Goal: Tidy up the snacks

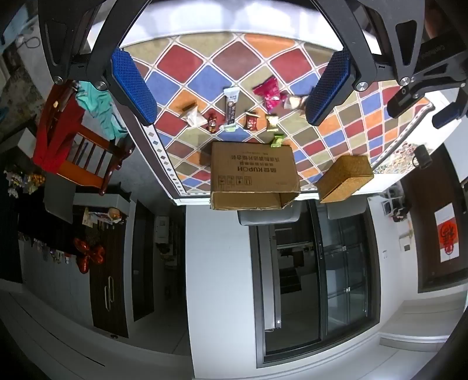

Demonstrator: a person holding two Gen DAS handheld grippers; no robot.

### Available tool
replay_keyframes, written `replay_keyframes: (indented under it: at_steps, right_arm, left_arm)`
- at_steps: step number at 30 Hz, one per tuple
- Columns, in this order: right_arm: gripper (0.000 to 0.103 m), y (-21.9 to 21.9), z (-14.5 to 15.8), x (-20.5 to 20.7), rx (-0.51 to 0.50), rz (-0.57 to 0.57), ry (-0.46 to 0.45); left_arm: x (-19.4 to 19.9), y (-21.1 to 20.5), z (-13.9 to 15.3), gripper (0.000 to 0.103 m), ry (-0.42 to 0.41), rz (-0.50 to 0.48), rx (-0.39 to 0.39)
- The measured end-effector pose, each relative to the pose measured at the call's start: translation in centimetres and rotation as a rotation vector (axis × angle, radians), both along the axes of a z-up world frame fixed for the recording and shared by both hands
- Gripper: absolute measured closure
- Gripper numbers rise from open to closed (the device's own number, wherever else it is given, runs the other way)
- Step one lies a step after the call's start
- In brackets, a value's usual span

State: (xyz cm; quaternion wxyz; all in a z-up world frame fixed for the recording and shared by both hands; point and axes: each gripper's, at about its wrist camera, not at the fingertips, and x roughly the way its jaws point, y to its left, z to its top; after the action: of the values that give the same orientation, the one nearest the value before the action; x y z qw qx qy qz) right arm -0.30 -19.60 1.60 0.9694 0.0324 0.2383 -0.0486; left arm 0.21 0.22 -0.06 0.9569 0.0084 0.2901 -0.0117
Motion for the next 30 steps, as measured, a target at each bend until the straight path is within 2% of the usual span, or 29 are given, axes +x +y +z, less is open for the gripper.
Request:
replay_keyframes:
  at_steps: [30]
  right_arm:
    - [0.001, -0.06, 0.10, -0.15, 0.004, 0.000, -0.001]
  left_arm:
    - [-0.56, -0.26, 0.32, 0.000, -0.031, -0.005, 0.009]
